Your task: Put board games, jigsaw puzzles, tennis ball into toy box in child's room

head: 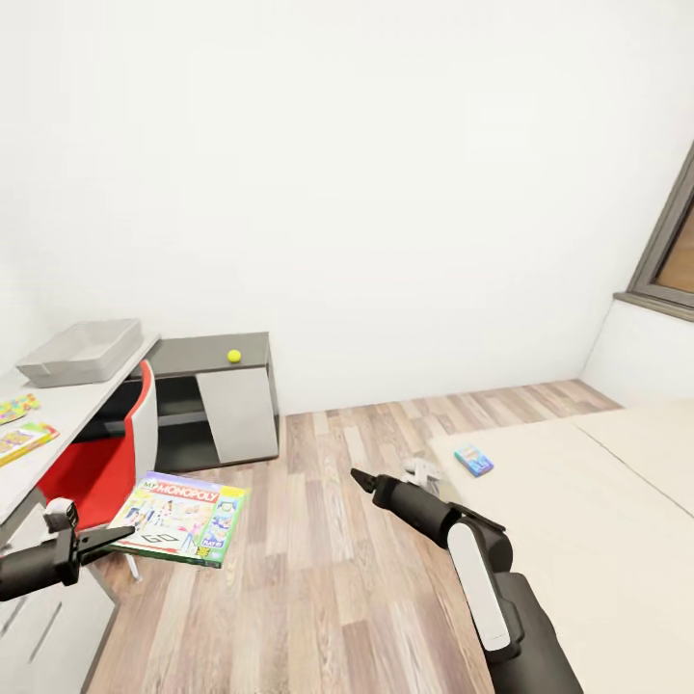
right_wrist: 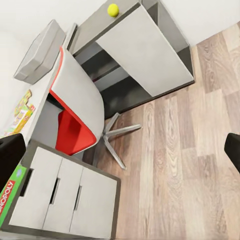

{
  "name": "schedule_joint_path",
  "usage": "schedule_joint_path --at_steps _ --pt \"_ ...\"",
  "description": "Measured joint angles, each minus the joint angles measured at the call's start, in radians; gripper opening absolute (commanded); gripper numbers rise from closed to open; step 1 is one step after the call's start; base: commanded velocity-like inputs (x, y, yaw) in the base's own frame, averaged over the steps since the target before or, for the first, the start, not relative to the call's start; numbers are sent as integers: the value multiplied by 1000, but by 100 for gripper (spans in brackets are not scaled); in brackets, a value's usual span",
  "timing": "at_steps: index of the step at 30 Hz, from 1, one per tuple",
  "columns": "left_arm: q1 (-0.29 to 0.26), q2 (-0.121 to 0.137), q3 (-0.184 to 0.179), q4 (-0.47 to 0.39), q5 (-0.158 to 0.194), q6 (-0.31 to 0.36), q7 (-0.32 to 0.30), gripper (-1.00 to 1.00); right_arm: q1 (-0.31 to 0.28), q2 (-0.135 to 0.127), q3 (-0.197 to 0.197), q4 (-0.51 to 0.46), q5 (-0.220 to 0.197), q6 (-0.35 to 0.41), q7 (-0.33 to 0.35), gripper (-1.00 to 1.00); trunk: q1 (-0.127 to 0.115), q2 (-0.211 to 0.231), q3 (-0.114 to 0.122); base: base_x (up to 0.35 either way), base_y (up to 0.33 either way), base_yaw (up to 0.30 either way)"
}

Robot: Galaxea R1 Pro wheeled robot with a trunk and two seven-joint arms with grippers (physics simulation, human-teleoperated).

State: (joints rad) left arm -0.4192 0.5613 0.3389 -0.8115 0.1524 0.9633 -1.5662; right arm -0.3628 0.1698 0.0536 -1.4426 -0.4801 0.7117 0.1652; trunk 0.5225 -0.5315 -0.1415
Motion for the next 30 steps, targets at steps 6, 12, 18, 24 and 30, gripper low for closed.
schedule_joint_path --at_steps 6,12,18,24,30 --pt "0 0 0 0 0 0 0 -100 0 0 0 0 0 -1 0 100 -23 42 19 0 0 291" --pt "0 0 -1 0 -1 0 0 -100 0 0 0 0 -4 -1 1 100 -46 84 38 0 0 291" --pt "0 -1 -1 0 -1 0 0 -100 0 0 0 0 -6 -2 1 100 -69 126 57 0 0 281" --pt "-1 -3 -1 0 0 -1 0 -100 0 -2 0 0 -6 -55 5 100 -73 134 60 0 0 109" --pt "0 -2 -1 0 0 -1 0 -100 0 -2 3 0 -5 -68 3 100 -73 134 60 0 0 12"
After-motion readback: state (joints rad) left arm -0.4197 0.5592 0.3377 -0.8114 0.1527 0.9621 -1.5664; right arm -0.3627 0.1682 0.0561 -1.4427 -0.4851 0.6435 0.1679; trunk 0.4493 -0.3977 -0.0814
